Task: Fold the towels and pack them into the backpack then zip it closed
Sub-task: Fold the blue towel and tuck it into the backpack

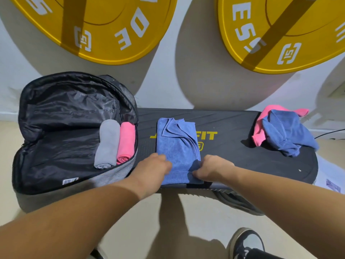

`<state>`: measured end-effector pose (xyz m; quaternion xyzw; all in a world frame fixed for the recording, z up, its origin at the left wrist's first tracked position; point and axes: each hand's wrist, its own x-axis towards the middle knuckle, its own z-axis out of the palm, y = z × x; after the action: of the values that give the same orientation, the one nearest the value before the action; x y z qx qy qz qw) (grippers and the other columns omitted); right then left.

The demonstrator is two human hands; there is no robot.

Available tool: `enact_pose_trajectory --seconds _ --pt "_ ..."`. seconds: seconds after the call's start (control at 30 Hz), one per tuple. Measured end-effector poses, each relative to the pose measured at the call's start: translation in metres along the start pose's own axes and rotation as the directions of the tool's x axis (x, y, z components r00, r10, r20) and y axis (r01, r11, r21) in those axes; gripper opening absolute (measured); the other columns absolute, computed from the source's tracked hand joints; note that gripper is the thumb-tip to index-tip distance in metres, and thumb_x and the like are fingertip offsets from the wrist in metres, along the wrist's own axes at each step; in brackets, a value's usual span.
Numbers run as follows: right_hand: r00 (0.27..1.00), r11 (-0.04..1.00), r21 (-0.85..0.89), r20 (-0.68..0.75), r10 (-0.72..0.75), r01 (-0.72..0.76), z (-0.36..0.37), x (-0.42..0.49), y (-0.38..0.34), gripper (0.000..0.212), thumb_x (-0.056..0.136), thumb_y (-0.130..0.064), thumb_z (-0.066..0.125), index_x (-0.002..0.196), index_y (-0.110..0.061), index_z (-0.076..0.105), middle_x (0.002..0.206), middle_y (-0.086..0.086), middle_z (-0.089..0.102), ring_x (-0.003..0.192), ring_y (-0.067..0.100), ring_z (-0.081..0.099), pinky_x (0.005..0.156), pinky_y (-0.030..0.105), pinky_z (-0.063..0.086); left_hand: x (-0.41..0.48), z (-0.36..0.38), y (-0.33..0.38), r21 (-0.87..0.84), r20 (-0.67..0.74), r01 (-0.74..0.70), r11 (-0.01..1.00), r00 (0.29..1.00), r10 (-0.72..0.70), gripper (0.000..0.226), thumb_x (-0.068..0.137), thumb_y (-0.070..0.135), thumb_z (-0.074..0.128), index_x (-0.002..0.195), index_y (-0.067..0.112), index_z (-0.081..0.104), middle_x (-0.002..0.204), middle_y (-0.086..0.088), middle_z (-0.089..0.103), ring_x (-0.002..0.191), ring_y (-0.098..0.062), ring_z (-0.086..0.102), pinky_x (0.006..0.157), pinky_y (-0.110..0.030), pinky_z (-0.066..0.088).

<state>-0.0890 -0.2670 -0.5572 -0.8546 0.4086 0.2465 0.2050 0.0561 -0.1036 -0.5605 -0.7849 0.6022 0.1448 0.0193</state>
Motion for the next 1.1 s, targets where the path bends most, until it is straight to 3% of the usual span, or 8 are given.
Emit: enact_pose_trajectory --seconds 0.13,0.27,0.37,0.63,0.73,0.87,0.97,1.1 --pt "0.922 0.927 -0.298 -0.238 -0.305 0.229 0.010 -0.008 -0.007 0.019 0.091 -0.032 0.062 0.105 -0.024 0.053 0.110 0.001 0.054 0.102 0.029 0.061 0.065 0.033 0.039 -0.011 0.005 0.022 0.276 0.066 -0.160 0.948 0.987 0.147 0.026 0.092 0.002 0.046 0.112 0.012 0.060 0.115 -0.009 0.050 0.110 -0.030 0.047 0.073 -0.037 0.032" --pt "0.825 0.750 -0.521 -0.141 -0.547 0.408 0.026 -0.015 -0.009 0.044 0.086 -0.008 0.063 0.127 -0.015 0.048 0.115 0.007 0.049 0.098 0.033 0.059 0.062 0.037 0.033 -0.011 0.015 0.015 0.208 0.046 -0.105 0.972 0.994 0.097 0.021 0.096 0.014 0.054 0.117 0.016 0.055 0.117 -0.006 0.048 0.111 -0.028 0.049 0.075 -0.037 0.040" --pt "0.750 0.688 -0.550 -0.158 -0.643 0.474 0.036 -0.021 -0.004 0.028 0.086 -0.017 0.062 0.112 -0.009 0.055 0.108 0.011 0.051 0.085 0.035 0.057 0.059 0.038 0.034 -0.007 0.018 0.008 0.116 0.014 -0.050 0.992 0.999 0.049 0.023 0.094 0.011 0.057 0.115 0.018 0.054 0.115 -0.002 0.047 0.109 -0.026 0.051 0.076 -0.040 0.045" --pt "0.877 0.902 -0.149 -0.213 -0.430 0.406 0.029 -0.009 0.002 0.016 0.092 -0.028 0.056 0.106 -0.020 0.057 0.102 -0.001 0.047 0.106 0.028 0.055 0.077 0.036 0.047 0.003 0.023 -0.012 -0.311 -0.047 0.102 0.945 0.991 -0.122 0.017 0.087 0.020 0.056 0.100 0.027 0.064 0.100 0.009 0.062 0.094 -0.021 0.059 0.083 -0.036 0.052" --pt "0.945 0.936 0.144 -0.107 -0.308 0.322 0.020 -0.005 0.001 0.009 0.093 -0.025 0.057 0.086 -0.022 0.061 0.101 -0.007 0.054 0.107 0.021 0.055 0.090 0.027 0.045 0.007 0.022 -0.017 -0.543 0.023 0.225 0.809 0.967 -0.254 0.013 0.089 0.018 0.064 0.096 0.027 0.070 0.085 0.010 0.064 0.080 -0.013 0.060 0.073 -0.024 0.049" --pt "0.982 0.929 0.320 -0.079 -0.169 0.186 0.015 0.000 0.000 0.015 0.098 -0.025 0.056 0.089 -0.018 0.066 0.116 -0.005 0.071 0.109 0.023 0.063 0.080 0.022 0.044 0.013 0.020 -0.023 -0.762 0.145 0.355 0.542 0.909 -0.390 0.010 0.087 0.011 0.072 0.091 0.019 0.070 0.082 0.000 0.067 0.070 -0.014 0.060 0.068 -0.027 0.053" --pt "0.986 0.935 0.337 -0.157 -0.059 0.109 0.014 0.007 0.003 0.030 0.095 -0.037 0.065 0.076 -0.020 0.051 0.078 -0.003 0.058 0.075 0.018 0.056 0.059 0.027 0.040 0.014 0.013 -0.023 -0.596 -0.071 0.268 0.757 0.921 -0.382 0.015 0.085 0.010 0.073 0.082 0.019 0.061 0.088 0.002 0.055 0.079 -0.021 0.058 0.067 -0.029 0.042" --pt "0.980 0.948 0.301 -0.191 -0.049 0.106 0.016 0.013 0.005 0.033 0.094 -0.044 0.065 0.077 -0.024 0.044 0.080 -0.003 0.055 0.078 0.022 0.054 0.067 0.032 0.042 0.008 0.000 0.001 0.029 -0.073 -0.087 0.996 0.993 0.089 0.023 0.088 0.001 0.053 0.104 0.015 0.062 0.109 -0.004 0.049 0.104 -0.025 0.049 0.069 -0.035 0.033"
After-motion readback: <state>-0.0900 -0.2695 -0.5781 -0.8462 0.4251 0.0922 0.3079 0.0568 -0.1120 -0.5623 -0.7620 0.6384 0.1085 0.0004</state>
